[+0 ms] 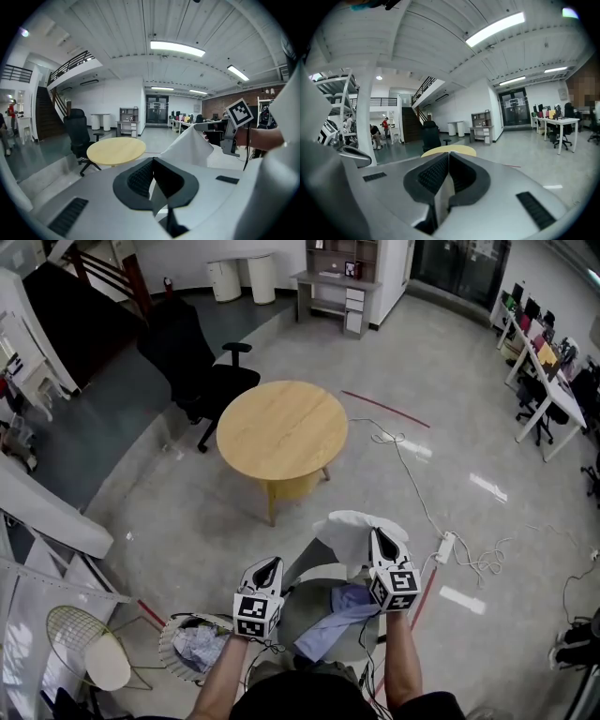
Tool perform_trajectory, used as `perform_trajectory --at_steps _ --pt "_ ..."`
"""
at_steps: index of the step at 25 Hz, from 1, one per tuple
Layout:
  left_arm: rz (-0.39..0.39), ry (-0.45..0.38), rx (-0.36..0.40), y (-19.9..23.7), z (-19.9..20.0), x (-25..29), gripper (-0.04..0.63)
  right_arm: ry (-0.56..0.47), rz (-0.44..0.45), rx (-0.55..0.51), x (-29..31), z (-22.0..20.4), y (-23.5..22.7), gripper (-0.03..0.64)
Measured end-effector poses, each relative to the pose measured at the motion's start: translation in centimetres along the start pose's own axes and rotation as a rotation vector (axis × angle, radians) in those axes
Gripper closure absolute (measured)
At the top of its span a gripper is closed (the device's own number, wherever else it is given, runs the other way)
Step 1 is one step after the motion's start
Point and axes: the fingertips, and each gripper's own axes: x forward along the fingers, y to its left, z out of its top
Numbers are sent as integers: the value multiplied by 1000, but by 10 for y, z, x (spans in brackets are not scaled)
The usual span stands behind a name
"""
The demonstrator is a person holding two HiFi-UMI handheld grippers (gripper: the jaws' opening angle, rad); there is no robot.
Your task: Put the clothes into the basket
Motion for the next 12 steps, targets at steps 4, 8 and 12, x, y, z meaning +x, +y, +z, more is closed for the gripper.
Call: perform_trajectory --at_steps 4,8,12 --pt "31 -22 -9 10 0 -20 588 -21 40 -27 -5 12 25 586" --pt "70 -32 -17 24 -3 -43 588 -24 89 -47 -7 16 59 586" --pt "116 -46 -20 38 -8 -72 588 -29 153 -68 -10 16 98 584"
